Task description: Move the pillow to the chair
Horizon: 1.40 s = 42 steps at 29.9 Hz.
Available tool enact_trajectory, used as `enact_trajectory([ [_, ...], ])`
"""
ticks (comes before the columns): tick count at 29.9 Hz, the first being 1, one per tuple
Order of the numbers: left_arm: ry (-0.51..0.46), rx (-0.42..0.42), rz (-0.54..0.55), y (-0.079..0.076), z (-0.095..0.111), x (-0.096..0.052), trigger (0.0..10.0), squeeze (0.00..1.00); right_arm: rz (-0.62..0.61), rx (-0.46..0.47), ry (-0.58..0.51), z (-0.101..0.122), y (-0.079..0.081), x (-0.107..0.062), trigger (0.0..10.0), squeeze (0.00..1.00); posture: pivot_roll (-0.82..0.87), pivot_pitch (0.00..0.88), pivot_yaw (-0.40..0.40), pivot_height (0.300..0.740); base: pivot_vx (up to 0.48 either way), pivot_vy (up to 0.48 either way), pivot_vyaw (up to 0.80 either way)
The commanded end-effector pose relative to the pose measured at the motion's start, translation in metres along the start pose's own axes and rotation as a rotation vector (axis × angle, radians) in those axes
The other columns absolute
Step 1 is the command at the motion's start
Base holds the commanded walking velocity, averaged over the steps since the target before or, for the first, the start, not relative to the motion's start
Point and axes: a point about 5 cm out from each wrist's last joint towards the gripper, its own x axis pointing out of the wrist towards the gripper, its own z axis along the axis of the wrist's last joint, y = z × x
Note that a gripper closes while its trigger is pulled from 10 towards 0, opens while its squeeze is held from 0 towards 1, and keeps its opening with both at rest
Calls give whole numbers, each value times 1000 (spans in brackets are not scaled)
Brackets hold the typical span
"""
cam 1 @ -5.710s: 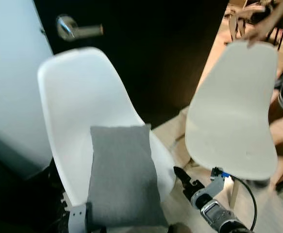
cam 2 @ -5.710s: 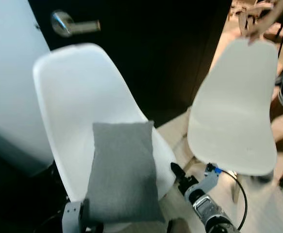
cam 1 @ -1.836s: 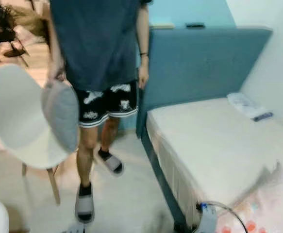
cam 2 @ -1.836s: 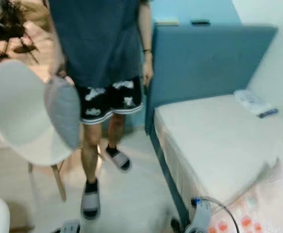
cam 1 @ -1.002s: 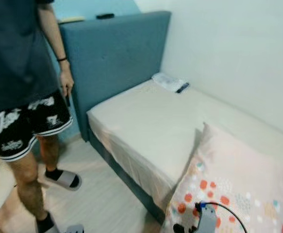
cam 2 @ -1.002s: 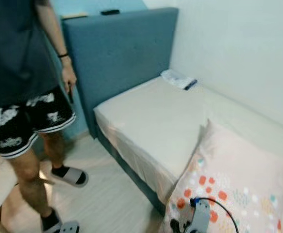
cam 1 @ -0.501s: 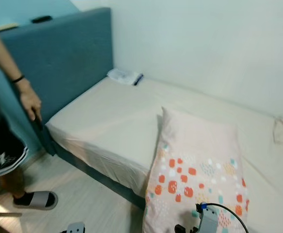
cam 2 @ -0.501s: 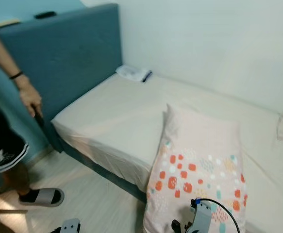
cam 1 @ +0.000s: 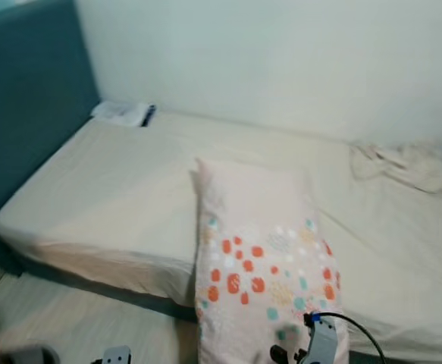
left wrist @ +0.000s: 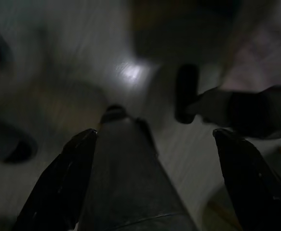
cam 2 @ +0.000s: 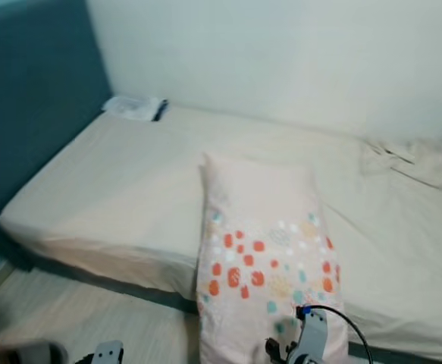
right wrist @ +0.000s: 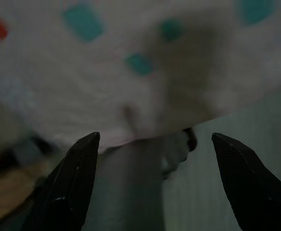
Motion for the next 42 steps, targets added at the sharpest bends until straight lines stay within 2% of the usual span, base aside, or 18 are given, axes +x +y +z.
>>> enact_trajectory([
  [1, 34, 10, -3, 1, -10, -2, 10000, 0, 2, -7, 9, -2, 1, 0, 10000, 0, -48, 50, -40, 698, 0, 0, -756],
  [11, 35, 32, -20, 0, -11, -2, 10000, 0, 1, -3, -7, 0, 2, 1, 10000, 0, -50, 55, -37, 698, 0, 0, -758],
  [17, 44, 43, -36, 0, -14, -3, 10000, 0, -14, 20, -12, -1, -1, 0, 10000, 0, -54, 65, -32, 698, 0, -47, 0],
  [34, 46, 38, -45, -2, -15, -3, 10000, 0, -60, 46, -64, 5, -7, -1, 10000, 0, -60, 69, -27, 698, 0, -424, 0],
  [42, 43, 26, -19, 1, -14, -3, 10000, 0, -69, 54, -105, 16, -6, -1, 10000, 0, -61, 72, -26, 698, 0, 0, 0],
])
